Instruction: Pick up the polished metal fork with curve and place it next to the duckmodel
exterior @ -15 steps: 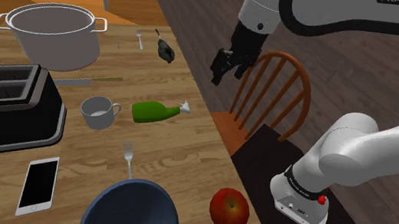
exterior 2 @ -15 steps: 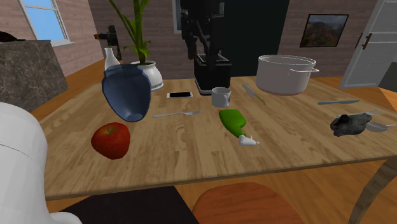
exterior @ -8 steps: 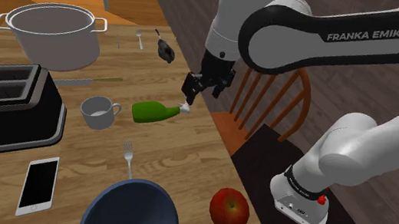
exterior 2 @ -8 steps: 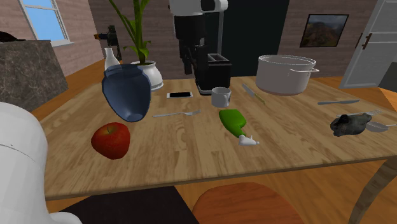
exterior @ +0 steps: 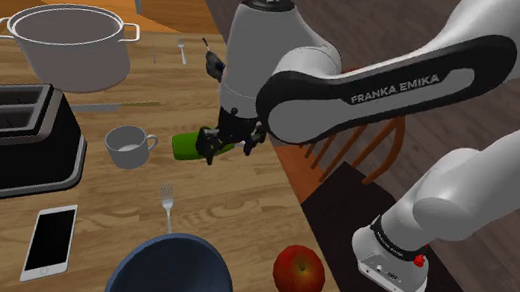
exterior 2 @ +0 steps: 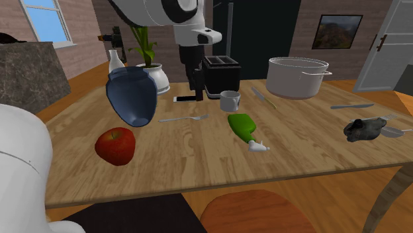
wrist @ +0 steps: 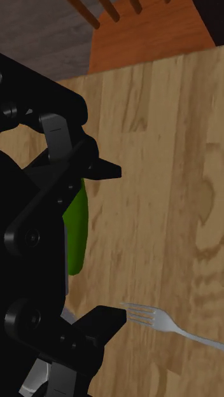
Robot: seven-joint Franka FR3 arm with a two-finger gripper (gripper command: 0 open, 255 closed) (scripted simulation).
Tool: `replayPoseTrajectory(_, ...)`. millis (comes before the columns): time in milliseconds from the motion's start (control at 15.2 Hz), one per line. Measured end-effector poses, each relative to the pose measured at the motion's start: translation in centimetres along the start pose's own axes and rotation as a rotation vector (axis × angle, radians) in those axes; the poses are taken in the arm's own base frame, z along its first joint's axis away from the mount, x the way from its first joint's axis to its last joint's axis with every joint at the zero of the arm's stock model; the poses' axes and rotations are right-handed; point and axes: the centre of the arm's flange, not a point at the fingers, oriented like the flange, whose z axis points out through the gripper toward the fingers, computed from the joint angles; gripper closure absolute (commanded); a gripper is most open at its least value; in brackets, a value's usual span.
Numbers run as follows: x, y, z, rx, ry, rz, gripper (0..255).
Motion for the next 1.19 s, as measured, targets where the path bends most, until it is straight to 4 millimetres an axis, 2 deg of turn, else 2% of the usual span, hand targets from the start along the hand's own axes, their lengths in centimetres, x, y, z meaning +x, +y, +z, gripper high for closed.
replayPoseTrajectory(726,1.2,-11.0,10.2,-0.031,-0.006,0.128,0)
replayPoseTrajectory(924,1.5,-13.4,13.0,-0.039,-0.006,0.161,0)
replayPoseTrajectory(1056,1.8,-14.2,14.5,-0.043,-0.005,0.17,0)
replayPoseTrajectory(1188,1.7,-14.2,15.7,-0.044,-0.005,0.172,0)
